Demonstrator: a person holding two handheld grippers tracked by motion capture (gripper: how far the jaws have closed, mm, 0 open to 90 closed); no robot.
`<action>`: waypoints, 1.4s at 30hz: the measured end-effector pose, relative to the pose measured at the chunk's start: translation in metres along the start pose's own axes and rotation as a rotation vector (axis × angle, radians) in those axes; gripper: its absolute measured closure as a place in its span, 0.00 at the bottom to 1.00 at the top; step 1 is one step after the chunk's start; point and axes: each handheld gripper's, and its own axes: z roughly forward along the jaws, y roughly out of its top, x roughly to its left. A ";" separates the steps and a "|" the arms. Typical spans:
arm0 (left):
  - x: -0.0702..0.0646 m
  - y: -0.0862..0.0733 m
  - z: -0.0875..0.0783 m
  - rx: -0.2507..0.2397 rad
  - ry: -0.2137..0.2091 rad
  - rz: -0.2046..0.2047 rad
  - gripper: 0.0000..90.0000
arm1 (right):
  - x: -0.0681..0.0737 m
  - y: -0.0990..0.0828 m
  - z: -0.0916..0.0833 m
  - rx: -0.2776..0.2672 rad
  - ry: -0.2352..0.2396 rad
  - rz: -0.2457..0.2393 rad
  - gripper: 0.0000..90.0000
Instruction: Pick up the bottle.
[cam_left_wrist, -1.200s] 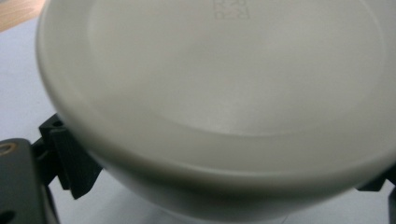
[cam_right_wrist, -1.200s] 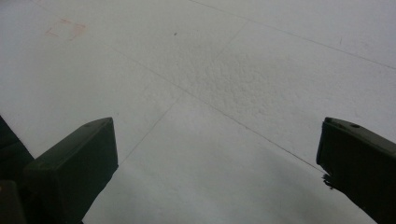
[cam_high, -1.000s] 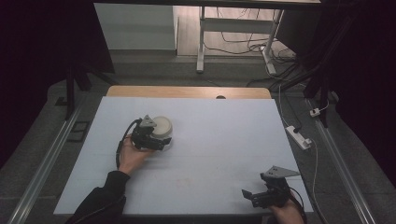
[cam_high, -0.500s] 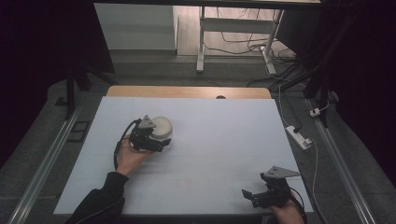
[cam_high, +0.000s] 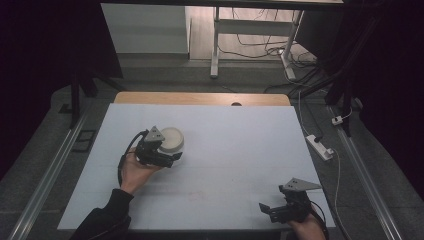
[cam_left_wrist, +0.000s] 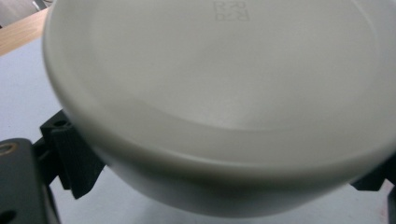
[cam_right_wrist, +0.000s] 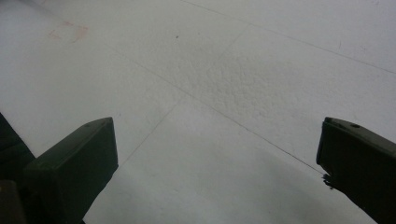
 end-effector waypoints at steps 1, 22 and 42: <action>-0.001 0.000 -0.001 -0.002 -0.004 0.000 0.08 | 0.000 0.000 0.000 0.001 0.000 0.000 0.00; -0.041 -0.003 -0.019 0.008 -0.096 0.054 0.08 | 0.000 0.000 -0.001 -0.003 -0.001 -0.004 0.00; -0.074 -0.003 -0.030 -0.013 -0.191 0.086 0.08 | 0.001 0.000 0.000 -0.001 -0.002 -0.007 0.00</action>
